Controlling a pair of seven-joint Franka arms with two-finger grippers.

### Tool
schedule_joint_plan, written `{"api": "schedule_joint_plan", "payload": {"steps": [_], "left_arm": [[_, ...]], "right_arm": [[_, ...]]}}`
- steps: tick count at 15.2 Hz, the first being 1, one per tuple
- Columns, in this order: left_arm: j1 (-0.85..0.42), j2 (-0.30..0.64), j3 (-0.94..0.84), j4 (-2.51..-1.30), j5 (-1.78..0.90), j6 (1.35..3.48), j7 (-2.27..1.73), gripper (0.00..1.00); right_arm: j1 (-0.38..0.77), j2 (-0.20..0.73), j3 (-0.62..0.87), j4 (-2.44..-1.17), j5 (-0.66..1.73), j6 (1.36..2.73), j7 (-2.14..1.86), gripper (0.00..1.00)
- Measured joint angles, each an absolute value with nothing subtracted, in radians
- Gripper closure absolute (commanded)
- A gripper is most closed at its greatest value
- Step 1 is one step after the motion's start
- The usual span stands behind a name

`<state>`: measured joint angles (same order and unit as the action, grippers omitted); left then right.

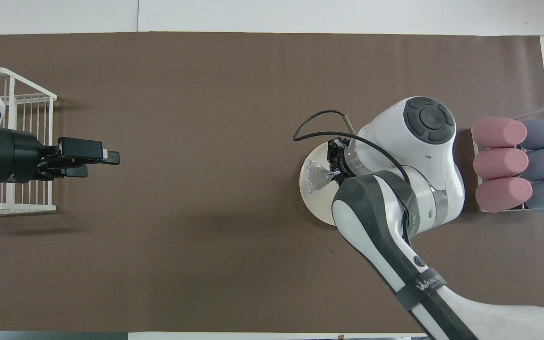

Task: Wipe plate with sponge
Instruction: 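Lower the scrubber onto the plate while the left gripper withdraws, then wipe the white plate in circles with the scrubber in the right gripper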

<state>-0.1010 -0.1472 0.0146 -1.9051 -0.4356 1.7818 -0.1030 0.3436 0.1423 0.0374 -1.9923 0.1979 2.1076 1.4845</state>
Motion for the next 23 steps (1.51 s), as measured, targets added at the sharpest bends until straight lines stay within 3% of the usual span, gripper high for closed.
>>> {"api": "schedule_joint_plan", "payload": {"steps": [6,12,20,23], "left_arm": [[-0.127,-0.113,0.003,-1.73,-0.068,1.614,-0.147,0.0],[-0.132,-0.11,-0.009,-1.602,-0.023,1.374,-0.147,0.0],[-0.131,-0.025,0.005,-1.596,-0.049,1.439,-0.147,0.0],[-0.131,-0.017,0.005,-1.543,-0.048,1.448,-0.147,0.0]], "right_arm": [[0.343,0.156,0.038,-2.124,0.174,2.278,1.45,1.0],[0.274,0.176,0.038,-2.204,0.173,2.357,1.33,1.0],[0.23,0.148,0.039,-2.26,0.173,2.407,1.223,1.0],[0.233,0.148,0.042,-2.261,0.179,2.41,1.238,1.0]]}}
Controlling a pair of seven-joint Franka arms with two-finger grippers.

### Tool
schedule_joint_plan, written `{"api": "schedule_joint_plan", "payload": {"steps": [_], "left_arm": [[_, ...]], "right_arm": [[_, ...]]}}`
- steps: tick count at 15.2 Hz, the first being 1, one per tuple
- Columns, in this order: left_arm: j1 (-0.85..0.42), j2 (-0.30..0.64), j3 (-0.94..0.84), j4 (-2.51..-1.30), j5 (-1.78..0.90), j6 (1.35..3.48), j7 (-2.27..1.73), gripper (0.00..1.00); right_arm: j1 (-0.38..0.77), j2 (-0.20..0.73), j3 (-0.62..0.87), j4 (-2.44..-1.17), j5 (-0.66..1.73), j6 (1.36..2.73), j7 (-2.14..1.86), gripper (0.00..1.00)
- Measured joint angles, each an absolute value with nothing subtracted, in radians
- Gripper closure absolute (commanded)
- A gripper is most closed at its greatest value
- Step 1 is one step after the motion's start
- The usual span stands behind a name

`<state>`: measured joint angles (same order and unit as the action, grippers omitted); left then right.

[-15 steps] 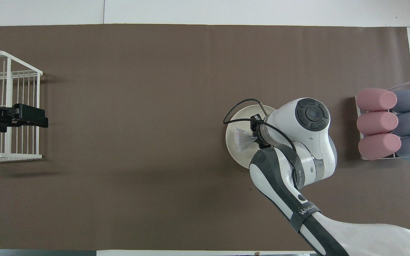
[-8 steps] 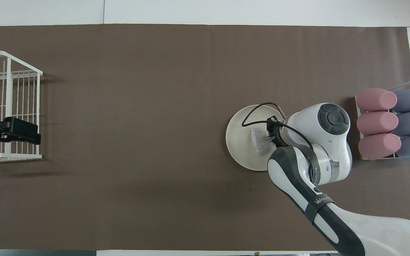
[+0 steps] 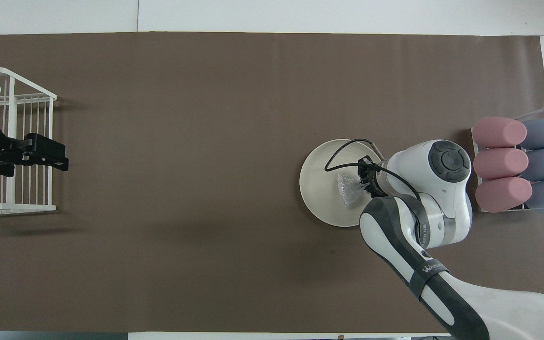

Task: Wipe plate with sponge
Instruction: 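Wipe the white plate in circles with the scrubber in the right gripper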

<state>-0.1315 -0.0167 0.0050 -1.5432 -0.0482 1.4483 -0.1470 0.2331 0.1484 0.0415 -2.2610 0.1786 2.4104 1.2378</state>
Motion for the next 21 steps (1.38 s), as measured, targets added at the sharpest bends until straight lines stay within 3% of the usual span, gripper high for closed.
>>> {"api": "schedule_joint_plan", "payload": {"steps": [5,9,21], "left_arm": [[-0.131,-0.018,0.005,-1.508,-0.048,1.437,-0.147,0.0],[-0.131,-0.018,0.004,-1.508,-0.048,1.434,-0.148,0.0],[-0.125,-0.018,0.005,-1.508,-0.048,1.434,-0.151,0.0]], "right_arm": [[0.328,0.149,0.048,-2.272,0.235,2.472,1.328,1.0],[0.331,0.149,0.047,-2.274,0.248,2.476,1.323,1.0],[0.199,0.142,0.045,-2.273,0.175,2.411,1.095,1.0]]}}
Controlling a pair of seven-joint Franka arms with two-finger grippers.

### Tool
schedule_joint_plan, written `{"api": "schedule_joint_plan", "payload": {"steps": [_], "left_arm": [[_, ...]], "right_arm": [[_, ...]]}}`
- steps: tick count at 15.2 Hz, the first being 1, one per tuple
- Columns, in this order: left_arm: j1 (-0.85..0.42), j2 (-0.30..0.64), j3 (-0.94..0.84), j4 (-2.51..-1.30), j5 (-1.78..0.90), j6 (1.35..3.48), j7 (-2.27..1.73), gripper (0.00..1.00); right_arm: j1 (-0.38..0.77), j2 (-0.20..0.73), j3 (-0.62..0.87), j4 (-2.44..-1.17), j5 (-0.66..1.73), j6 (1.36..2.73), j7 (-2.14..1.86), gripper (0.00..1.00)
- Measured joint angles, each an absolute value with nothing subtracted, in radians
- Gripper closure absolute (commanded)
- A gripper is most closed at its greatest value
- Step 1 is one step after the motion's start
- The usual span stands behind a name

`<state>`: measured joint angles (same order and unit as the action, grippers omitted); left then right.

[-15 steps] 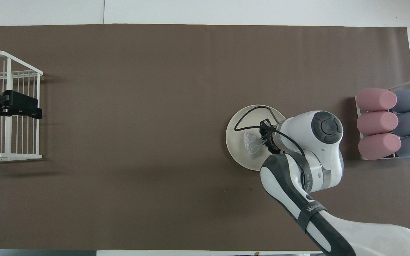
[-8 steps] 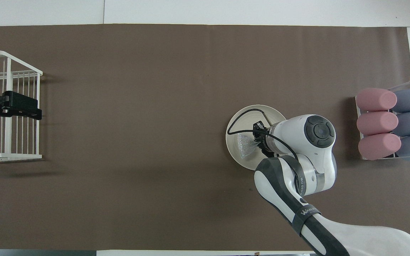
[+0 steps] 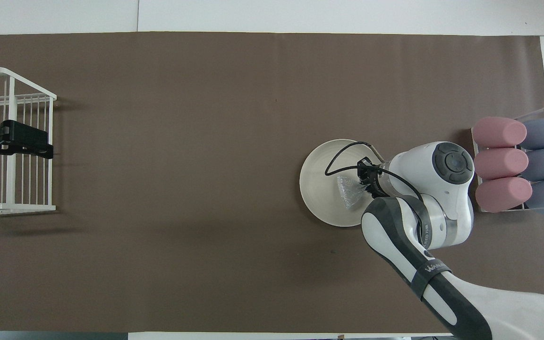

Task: Wipe plate with sponge
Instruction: 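Wipe the white plate in circles with the scrubber in the right gripper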

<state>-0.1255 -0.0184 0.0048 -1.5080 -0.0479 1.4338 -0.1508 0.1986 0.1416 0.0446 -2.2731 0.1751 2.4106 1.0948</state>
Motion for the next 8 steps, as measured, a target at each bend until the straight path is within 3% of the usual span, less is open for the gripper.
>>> {"api": "schedule_joint_plan", "payload": {"steps": [8], "left_arm": [[-0.125,-0.02,0.008,-1.509,-0.048,1.434,-0.152,0.0]], "right_arm": [[0.166,0.141,0.047,-2.273,0.161,2.39,1.083,1.0]]}}
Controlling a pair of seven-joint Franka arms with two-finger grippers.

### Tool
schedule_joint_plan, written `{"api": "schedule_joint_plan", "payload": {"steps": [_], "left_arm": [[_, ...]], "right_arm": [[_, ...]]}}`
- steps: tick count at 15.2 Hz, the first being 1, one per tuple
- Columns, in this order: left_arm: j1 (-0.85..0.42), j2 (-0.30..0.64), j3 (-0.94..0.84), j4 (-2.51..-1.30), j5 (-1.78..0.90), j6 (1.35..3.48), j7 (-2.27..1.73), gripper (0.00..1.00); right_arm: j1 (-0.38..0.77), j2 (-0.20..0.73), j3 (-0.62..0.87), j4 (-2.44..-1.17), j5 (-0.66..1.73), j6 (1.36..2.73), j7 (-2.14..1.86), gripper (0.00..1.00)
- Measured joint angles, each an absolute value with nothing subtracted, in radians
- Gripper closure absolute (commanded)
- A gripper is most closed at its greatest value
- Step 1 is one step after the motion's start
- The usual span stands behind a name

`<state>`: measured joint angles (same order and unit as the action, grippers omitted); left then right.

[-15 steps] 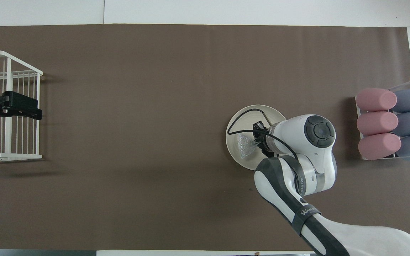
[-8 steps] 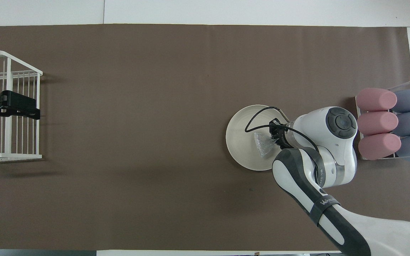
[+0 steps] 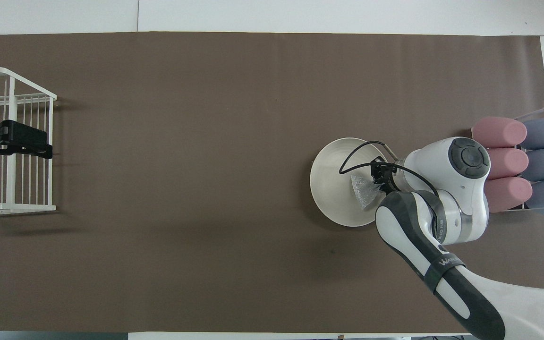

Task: Wipe plate with sponge
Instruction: 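Wipe the white plate in circles with the scrubber in the right gripper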

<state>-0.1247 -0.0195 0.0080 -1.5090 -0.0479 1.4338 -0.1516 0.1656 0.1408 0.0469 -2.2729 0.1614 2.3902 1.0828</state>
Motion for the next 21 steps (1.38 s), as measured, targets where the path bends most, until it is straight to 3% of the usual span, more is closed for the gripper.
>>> {"api": "schedule_joint_plan", "payload": {"steps": [9,15,18,21], "left_arm": [[-0.125,-0.021,0.009,-1.509,-0.024,1.434,-0.152,0.0],[-0.125,-0.021,0.009,-1.51,-0.024,1.434,-0.152,0.0],[-0.125,-0.021,0.009,-1.51,-0.024,1.434,-0.152,0.0],[-0.125,-0.021,0.009,-1.51,-0.024,1.434,-0.152,0.0]], "right_arm": [[0.324,0.167,0.056,-2.267,0.325,2.537,1.245,1.0],[0.371,0.189,0.057,-2.255,0.427,2.574,1.262,1.0],[0.375,0.191,0.056,-2.246,0.427,2.558,1.265,1.0],[0.371,0.191,0.049,-2.186,0.391,2.407,1.265,1.0]]}}
